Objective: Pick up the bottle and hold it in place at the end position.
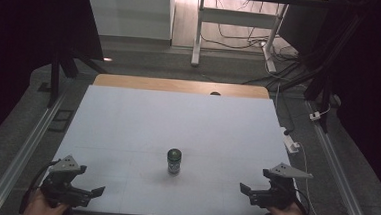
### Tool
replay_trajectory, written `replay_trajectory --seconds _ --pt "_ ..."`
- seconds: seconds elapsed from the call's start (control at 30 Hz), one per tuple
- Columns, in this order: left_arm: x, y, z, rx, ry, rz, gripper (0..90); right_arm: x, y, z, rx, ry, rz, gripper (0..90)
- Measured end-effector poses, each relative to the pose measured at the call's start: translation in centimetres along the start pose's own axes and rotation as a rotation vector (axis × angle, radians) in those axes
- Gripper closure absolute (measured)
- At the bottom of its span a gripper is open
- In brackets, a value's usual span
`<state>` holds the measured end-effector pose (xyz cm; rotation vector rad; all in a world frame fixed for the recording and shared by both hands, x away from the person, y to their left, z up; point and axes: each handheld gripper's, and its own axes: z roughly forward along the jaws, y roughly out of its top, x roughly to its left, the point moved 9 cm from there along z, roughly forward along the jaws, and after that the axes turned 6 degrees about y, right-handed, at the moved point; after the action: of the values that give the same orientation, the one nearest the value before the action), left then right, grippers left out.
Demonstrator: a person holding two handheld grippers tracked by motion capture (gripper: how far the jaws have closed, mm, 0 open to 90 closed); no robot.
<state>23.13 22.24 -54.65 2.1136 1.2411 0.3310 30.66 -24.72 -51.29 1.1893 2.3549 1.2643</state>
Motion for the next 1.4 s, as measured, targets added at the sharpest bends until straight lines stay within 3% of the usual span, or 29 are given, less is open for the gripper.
replay_trajectory --seconds 0.37,0.57,0.8,1.1,1.4 --pt "0.2 0.0 0.0 0.0 0.006 -0.029 0.0 0.1 0.0 0.0 0.0 0.009 -0.007 0.0" --pt "0.1 0.1 0.0 -0.004 0.018 -0.017 0.0 0.1 0.0 0.0 0.002 0.007 -0.004 0.0" --pt "-0.2 0.5 0.1 -0.011 0.0 -0.006 0.0 0.1 0.0 0.0 0.003 0.007 -0.002 0.0" --pt "-1.4 1.4 0.9 -0.035 -0.076 0.07 0.0 0.1 -0.1 0.0 0.005 0.014 -0.001 0.0" --pt "-2.5 2.9 1.8 -0.074 -0.132 0.099 0.0 0.2 -0.1 0.0 0.008 0.018 -0.005 0.0"
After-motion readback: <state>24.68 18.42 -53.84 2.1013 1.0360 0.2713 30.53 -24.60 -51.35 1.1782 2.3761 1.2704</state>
